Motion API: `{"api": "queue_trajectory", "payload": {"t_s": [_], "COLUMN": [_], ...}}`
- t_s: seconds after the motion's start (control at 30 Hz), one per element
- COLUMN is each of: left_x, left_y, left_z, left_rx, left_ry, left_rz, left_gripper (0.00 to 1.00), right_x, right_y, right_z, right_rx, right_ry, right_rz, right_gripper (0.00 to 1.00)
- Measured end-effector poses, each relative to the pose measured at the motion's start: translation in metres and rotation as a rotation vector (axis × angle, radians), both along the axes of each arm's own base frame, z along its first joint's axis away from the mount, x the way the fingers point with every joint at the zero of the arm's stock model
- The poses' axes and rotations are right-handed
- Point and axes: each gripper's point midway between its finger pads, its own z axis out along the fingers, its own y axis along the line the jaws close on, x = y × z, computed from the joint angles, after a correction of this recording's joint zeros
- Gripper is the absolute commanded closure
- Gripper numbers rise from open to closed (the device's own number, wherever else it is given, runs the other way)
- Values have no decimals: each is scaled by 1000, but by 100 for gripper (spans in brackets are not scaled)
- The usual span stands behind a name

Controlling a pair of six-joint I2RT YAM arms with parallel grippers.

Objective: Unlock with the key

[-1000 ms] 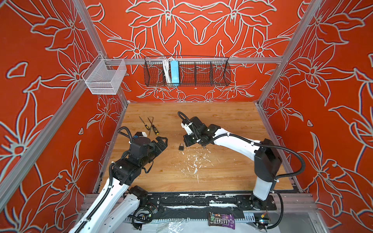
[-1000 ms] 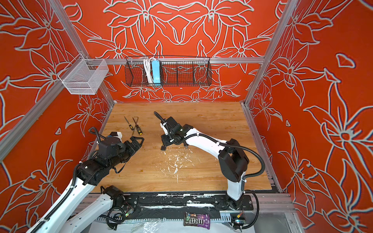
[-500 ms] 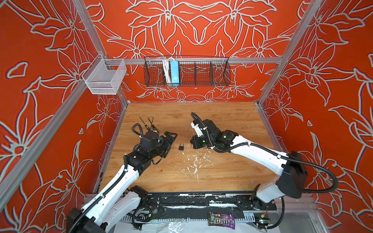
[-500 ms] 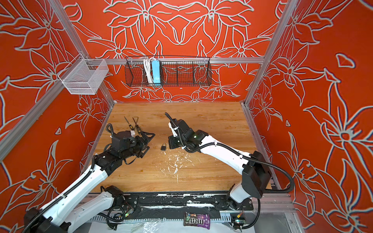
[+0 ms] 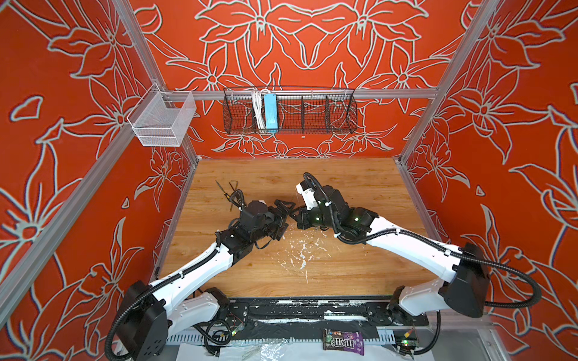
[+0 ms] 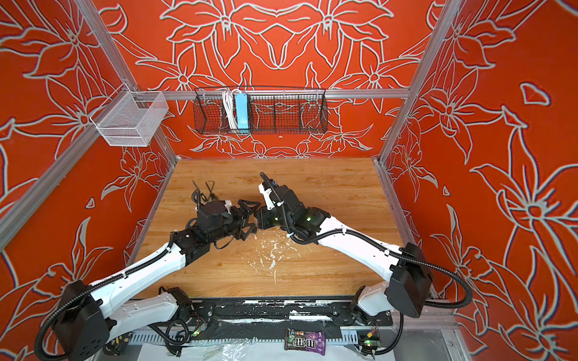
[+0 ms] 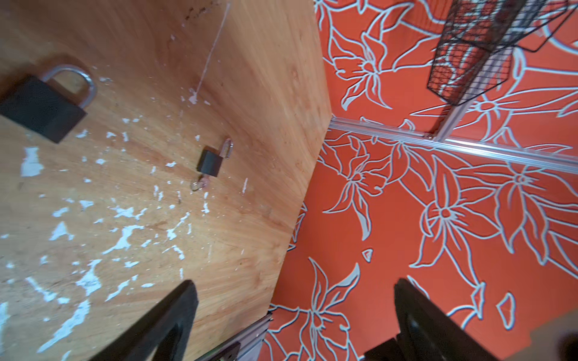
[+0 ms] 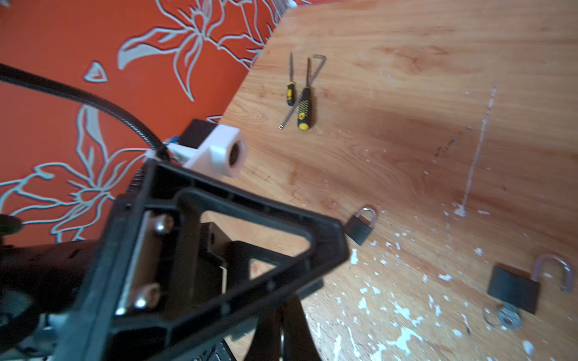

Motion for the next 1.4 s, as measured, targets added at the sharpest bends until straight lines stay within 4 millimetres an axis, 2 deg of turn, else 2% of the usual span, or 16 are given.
{"api": "queue_trajectory", "payload": {"t_s": [0.27, 0.43, 0.67, 0.9, 1.0, 1.07, 1.23, 1.4], "left_x": [4, -2, -11, -10, -9, -9, -10, -9], "left_y": [4, 16, 36, 41, 43, 43, 44, 43], "left_z": [36, 45, 59, 50, 47, 46, 41, 37], "left_rx": [-143, -188, -221, -204, -203, -201, -192, -182], "left_ry": [-69, -97, -141, -122, -111, -108, -88, -75], "left_rz": [67, 112, 182, 212, 223, 225, 230, 231], "left_gripper": [2, 1, 21, 36, 47, 50, 69, 82], "right_x": [-2, -7, -11, -10, -10, -11, -12, -13], "right_y": [19, 26, 27, 26, 23, 22, 20, 19], "right_z": [18, 18, 11, 12, 16, 19, 19, 19], "right_rx": [83, 92, 83, 85, 90, 94, 93, 85], "right_ry": [-45, -46, -37, -41, -50, -54, -58, -68], "right_rz": [21, 37, 38, 33, 26, 26, 21, 28], "right_gripper": [100, 100, 100, 100, 100, 100, 100, 100]}}
